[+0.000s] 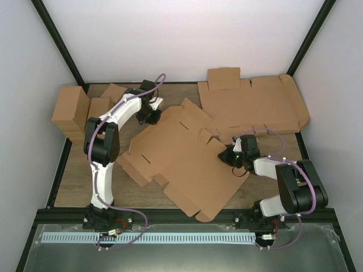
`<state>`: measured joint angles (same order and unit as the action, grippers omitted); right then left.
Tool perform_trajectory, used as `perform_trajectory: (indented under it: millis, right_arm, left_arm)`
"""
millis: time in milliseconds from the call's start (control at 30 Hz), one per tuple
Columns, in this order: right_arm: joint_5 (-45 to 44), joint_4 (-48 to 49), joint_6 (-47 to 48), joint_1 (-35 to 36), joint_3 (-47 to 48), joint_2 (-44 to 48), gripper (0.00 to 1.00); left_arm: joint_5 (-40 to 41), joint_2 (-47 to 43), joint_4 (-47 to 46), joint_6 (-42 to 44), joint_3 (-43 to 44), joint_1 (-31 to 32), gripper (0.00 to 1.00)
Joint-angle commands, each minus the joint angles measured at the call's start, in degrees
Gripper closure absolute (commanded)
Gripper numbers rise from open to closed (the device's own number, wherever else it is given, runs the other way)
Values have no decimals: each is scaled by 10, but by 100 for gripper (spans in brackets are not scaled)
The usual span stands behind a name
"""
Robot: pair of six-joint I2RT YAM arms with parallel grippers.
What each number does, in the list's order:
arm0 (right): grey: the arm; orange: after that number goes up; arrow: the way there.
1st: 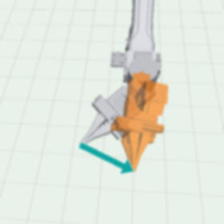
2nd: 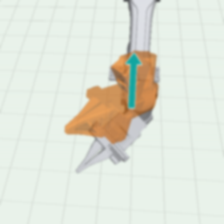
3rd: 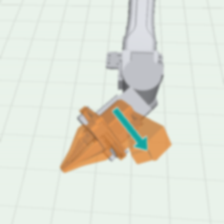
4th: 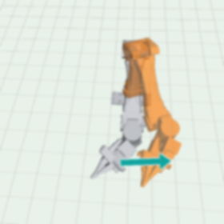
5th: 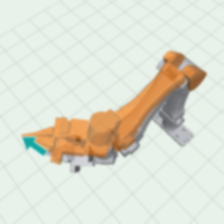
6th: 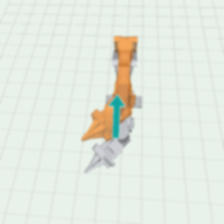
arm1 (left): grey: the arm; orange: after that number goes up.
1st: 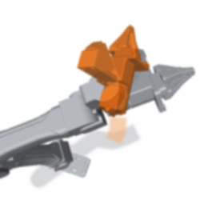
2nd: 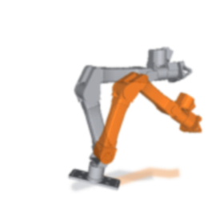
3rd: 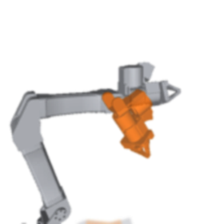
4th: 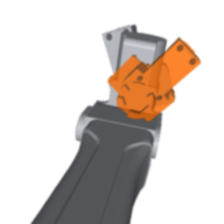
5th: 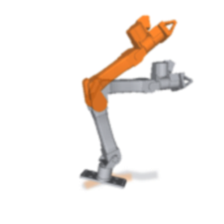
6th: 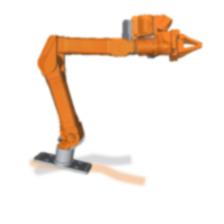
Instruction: Fold the paper box
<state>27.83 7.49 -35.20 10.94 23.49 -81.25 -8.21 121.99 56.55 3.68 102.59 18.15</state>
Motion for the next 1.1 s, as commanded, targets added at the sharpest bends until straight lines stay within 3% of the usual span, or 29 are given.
perform_trajectory:
  millis: [0,600,867,1067]
  right_arm:
    - [-8,-7,-4,-1,10,11,97]
    - [7,-17,25,0,16,50,97]
    - [5,-24,39,-1,18,114,97]
    - [18,-40,50,0,34,101,97]
  left_arm:
    - [64,-32,-11,0,-7,15,96]
    - [378,-195,-71,69,-117,156,96]
    - [452,-292,-148,156,-235,212,96]
    - [474,-398,-242,247,-344,236,96]
